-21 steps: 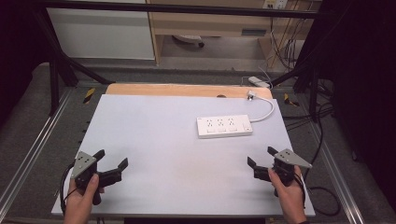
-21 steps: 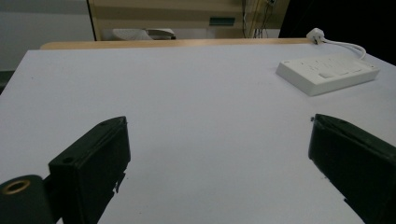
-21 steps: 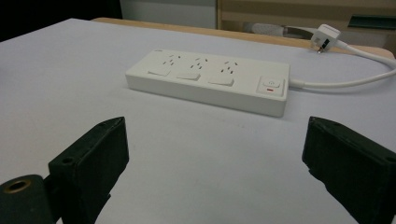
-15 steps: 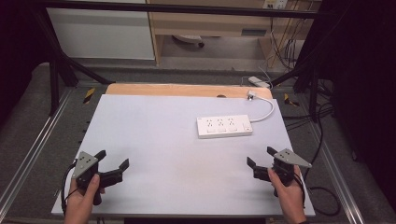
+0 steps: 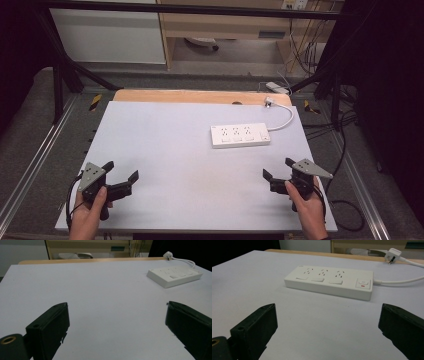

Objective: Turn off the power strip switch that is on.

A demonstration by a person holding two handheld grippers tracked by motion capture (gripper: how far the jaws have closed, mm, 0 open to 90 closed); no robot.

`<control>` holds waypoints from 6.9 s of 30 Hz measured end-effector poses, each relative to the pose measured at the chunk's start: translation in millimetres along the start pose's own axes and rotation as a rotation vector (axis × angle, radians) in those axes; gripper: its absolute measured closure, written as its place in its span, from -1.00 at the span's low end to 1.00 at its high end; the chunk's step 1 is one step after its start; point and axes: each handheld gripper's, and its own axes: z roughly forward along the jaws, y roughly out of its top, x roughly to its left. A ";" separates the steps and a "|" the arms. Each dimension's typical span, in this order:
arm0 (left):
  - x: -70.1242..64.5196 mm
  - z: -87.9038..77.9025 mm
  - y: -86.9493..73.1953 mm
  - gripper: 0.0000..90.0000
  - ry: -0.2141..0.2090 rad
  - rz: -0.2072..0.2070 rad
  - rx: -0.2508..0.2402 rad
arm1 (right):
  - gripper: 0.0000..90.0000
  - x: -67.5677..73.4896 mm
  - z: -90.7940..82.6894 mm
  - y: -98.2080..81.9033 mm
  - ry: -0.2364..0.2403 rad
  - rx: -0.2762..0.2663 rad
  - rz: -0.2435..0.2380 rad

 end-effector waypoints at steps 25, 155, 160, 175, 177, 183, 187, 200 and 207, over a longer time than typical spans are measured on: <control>-0.1 -1.5 -0.1 -0.88 0.012 0.003 -0.012 | -0.89 3.1 35.7 104.8 0.034 0.107 -0.006; -2.0 4.4 -1.5 -0.88 -0.018 0.041 0.039 | 1.00 42.0 173.2 85.6 0.102 0.161 -0.052; -1.9 4.6 -1.6 -0.88 -0.019 0.041 0.039 | 1.00 42.6 175.2 83.5 0.111 0.177 -0.049; -2.3 4.9 -1.7 -0.88 -0.022 0.048 0.042 | 1.00 46.4 183.3 73.4 0.113 0.227 -0.047; -2.2 4.8 -1.6 -0.88 -0.022 0.050 0.043 | 1.00 46.6 184.3 71.2 0.111 0.229 -0.044; -2.3 4.9 -1.6 -0.88 -0.022 0.052 0.043 | 1.00 45.9 186.1 66.6 0.108 0.242 -0.042; -2.8 5.0 -1.7 -0.88 -0.023 0.049 0.044 | 1.00 45.6 187.3 64.9 0.108 0.248 -0.045; -3.1 5.1 -1.8 -0.88 -0.026 0.053 0.049 | 1.00 45.7 190.6 61.6 0.102 0.262 -0.042; -3.3 5.4 -1.9 -0.88 -0.028 0.054 0.048 | 1.00 45.6 191.9 60.9 0.100 0.263 -0.041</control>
